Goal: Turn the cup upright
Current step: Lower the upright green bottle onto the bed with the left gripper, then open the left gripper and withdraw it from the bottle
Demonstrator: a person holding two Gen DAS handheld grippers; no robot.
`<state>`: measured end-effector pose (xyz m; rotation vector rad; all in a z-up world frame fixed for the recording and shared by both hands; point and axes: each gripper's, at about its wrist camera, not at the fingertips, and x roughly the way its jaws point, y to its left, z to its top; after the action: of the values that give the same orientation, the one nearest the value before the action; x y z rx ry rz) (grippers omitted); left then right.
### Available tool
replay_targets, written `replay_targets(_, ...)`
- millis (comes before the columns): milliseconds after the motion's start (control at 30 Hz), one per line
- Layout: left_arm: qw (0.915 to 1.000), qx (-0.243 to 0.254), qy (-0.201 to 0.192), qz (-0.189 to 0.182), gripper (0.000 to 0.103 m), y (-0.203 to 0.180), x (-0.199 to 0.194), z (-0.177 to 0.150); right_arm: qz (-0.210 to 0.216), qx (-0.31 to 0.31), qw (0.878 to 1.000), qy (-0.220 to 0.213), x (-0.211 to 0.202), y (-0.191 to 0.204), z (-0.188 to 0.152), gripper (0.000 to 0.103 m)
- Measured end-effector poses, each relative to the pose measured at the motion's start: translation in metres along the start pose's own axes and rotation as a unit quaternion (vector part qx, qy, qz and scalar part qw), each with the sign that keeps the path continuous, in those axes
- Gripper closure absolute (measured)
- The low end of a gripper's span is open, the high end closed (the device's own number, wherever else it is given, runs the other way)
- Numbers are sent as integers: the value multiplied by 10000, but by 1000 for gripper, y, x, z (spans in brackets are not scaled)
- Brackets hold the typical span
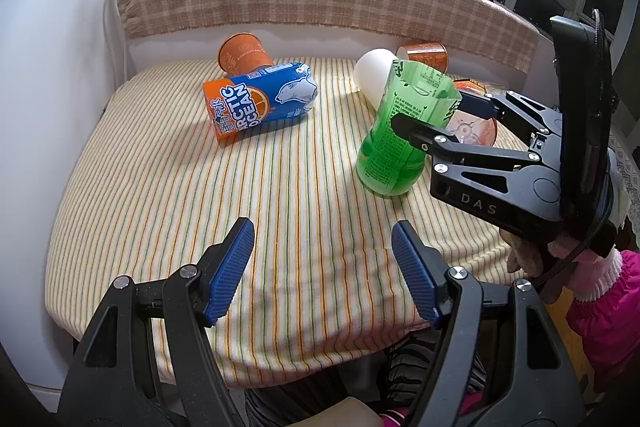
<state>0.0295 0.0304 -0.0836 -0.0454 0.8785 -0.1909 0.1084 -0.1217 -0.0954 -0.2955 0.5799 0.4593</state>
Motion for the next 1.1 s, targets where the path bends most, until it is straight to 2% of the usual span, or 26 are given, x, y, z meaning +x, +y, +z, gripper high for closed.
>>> replay_targets(567, 9999, 33, -100, 23, 30, -2, -5, 2, 415, 536, 9976, 122, -14, -12, -8, 40)
replay_targets(1000, 9988, 90, -479, 61, 29, -13, -15, 13, 523, 1286, 9902, 152, -51, -31, -24, 40)
replay_targets(1067, 9984, 110, -553, 64, 21, -16, -16, 14, 486, 1350, 9895, 158, -57, -33, -26, 40)
replay_targets(1100, 9981, 122, -596, 64, 20, -17, -17, 14, 468, 1373, 9893, 157, -60, -34, -26, 40)
